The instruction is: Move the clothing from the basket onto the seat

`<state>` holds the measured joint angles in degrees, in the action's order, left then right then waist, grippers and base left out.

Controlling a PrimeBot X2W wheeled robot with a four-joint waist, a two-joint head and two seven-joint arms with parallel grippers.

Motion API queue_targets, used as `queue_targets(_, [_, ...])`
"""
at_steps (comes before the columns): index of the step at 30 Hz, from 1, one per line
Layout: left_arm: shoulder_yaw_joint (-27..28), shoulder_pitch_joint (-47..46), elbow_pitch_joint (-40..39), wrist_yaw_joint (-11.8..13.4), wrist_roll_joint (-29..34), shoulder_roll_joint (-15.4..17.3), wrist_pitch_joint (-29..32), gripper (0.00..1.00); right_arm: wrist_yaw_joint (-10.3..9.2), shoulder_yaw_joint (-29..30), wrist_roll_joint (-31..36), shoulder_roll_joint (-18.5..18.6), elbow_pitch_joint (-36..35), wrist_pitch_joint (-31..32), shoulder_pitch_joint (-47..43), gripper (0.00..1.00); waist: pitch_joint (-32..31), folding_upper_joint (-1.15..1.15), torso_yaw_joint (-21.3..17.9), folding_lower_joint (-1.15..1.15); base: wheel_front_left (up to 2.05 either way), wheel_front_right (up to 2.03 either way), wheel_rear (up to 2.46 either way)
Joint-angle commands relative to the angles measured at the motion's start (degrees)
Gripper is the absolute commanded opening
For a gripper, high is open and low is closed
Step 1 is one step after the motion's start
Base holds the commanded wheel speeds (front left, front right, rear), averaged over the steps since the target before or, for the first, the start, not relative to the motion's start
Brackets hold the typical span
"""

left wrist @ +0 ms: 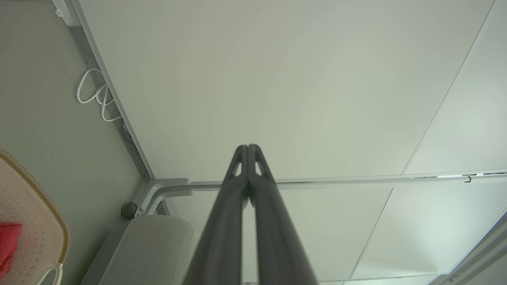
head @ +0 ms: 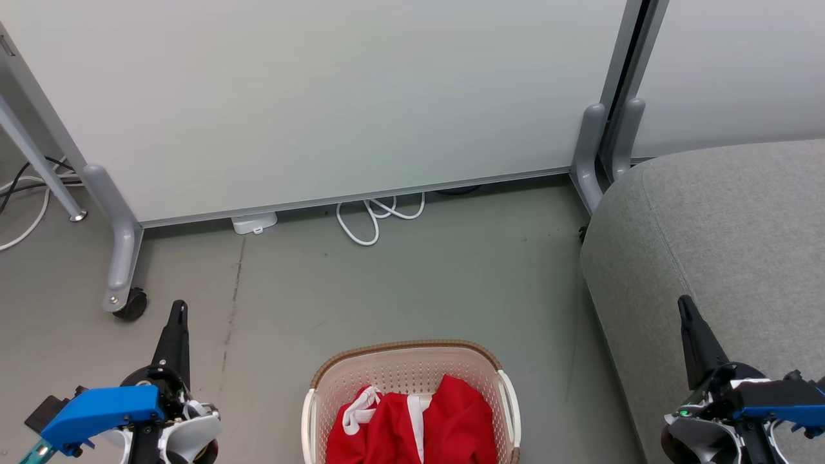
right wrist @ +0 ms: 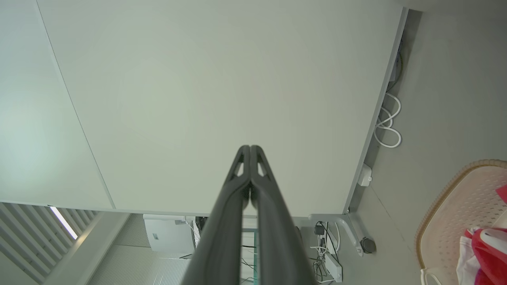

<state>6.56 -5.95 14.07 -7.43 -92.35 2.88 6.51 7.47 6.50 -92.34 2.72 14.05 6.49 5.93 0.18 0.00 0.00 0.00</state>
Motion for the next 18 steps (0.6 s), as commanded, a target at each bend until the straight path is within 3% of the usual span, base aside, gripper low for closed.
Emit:
queue_targets(1, [0.05,-0.56,-0.26,-0.11,-0.14,-0.04,0.20,0.00,0.05,0.04,-0.16,0.32,-0.04,0.11,0.63,0.00,0.00,0.00,0.00,0.00,0.00,0.00,0.00])
queue_targets(18, [0.05,-0.57,-0.26,-0.10,-0.14,-0.04,0.20,0.00,0.05,0.04,-0.16,0.32,-0.04,0.11,0.63,0.00,0.00,0.00,0.00,0.00,0.00,0.00,0.00])
